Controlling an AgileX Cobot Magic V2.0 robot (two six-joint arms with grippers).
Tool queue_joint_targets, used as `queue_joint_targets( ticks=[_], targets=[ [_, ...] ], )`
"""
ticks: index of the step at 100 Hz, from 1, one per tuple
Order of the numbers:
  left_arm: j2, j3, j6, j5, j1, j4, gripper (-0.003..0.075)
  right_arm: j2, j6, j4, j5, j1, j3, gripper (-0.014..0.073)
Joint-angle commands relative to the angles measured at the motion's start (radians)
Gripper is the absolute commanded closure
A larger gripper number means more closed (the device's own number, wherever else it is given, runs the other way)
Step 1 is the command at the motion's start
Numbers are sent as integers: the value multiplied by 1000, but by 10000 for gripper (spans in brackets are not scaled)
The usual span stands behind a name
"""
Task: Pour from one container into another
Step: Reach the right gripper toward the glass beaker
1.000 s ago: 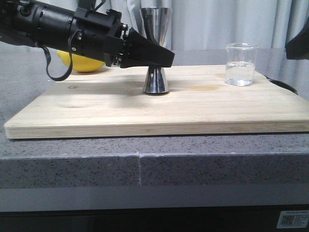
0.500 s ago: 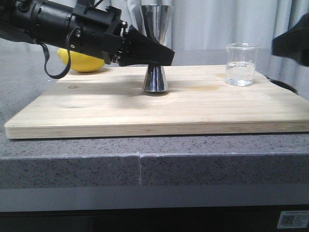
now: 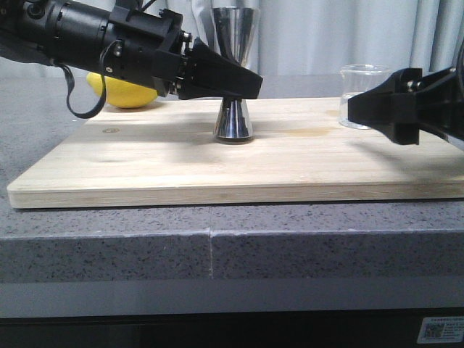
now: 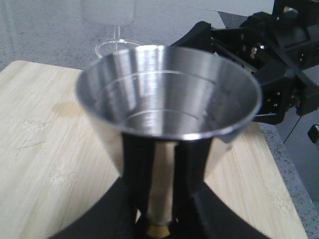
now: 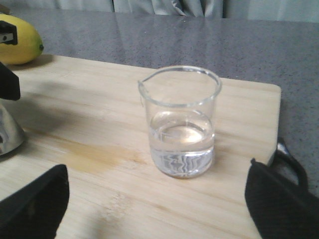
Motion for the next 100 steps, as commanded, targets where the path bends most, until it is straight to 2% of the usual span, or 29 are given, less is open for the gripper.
queue_joint_targets(
  ticks=[1,34,67,100],
  targets=[
    [-67,-30,-10,-52,-7,-55,605,-11,0,-11,-91,-7,-30,-52],
    [-67,-73,-12,-55,-7,-34,605,40,0,-42,-74,-17,-104,-52],
    [-67,-82,-14,-56,-7,-33,605,40,1,-76,-72,-94,-121,-52],
    [-67,-82,-14,-56,-7,-33,605,96,2,-86,-78,-94,-171,-52]
  ],
)
